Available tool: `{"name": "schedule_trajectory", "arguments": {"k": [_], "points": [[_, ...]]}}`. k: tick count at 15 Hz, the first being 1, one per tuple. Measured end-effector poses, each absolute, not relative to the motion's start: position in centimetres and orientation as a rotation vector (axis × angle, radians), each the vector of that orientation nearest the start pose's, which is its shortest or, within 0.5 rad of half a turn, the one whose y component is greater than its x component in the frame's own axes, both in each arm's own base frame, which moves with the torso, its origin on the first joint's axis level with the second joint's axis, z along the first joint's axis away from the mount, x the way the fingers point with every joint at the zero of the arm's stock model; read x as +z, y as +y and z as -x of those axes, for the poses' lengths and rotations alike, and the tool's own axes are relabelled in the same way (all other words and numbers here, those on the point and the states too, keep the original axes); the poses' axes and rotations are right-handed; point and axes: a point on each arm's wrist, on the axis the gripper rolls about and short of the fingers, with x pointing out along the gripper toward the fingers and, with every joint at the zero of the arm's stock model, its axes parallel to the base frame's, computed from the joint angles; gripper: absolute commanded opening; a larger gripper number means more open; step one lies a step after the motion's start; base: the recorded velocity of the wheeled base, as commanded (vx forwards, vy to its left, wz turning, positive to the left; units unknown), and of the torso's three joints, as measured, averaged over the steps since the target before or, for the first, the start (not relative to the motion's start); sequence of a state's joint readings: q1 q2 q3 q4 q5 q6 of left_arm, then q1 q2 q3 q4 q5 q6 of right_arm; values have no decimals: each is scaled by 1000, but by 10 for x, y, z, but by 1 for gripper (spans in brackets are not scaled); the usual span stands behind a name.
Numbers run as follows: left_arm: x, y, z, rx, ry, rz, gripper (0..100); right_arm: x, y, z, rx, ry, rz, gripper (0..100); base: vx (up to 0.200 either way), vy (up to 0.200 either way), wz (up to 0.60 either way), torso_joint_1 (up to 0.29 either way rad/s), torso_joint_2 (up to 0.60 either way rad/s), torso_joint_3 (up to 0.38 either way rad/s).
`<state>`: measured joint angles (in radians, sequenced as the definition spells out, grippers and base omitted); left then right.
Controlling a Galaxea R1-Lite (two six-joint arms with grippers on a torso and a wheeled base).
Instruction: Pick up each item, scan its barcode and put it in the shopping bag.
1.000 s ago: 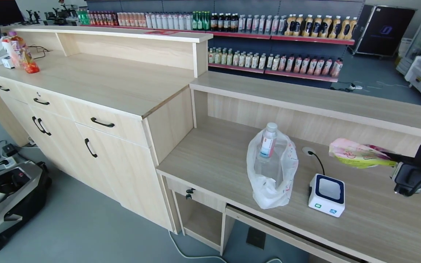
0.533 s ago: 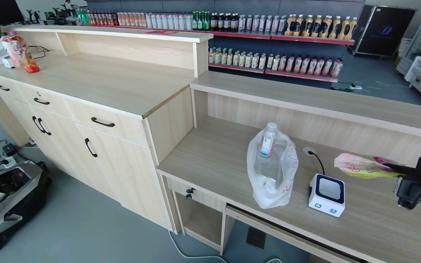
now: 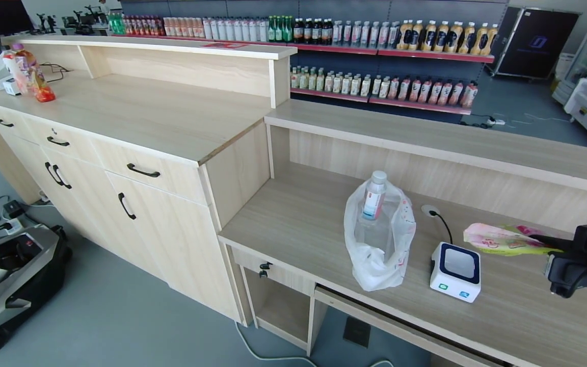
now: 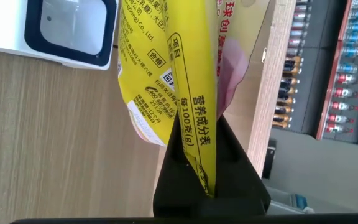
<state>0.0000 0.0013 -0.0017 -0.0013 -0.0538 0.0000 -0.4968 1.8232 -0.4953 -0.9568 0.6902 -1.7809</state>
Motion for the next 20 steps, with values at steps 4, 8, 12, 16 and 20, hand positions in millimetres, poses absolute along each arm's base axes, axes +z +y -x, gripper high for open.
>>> {"name": "schedule_trajectory", "arguments": {"k": [4,8,12,16,20], "points": [[76,-1,23,-54,-2,0,100,98,-120,-263,407,34,1557,0,0,0,0,0,0,0],[76,-1,23,-54,-2,0,100,90,-112,-277,423,-20,1577,0,0,0,0,0,0,0],[76,-1,23,-54,-2,0,100,80,-109,-289,446,-34,1571,0,0,0,0,0,0,0],[76,-1,23,-54,-2,0,100,74,-110,-294,446,-41,1575,0,0,0,0,0,0,0],[76,-1,23,-54,-2,0,100,67,-108,-297,456,-47,1577,0,0,0,0,0,0,0]]}}
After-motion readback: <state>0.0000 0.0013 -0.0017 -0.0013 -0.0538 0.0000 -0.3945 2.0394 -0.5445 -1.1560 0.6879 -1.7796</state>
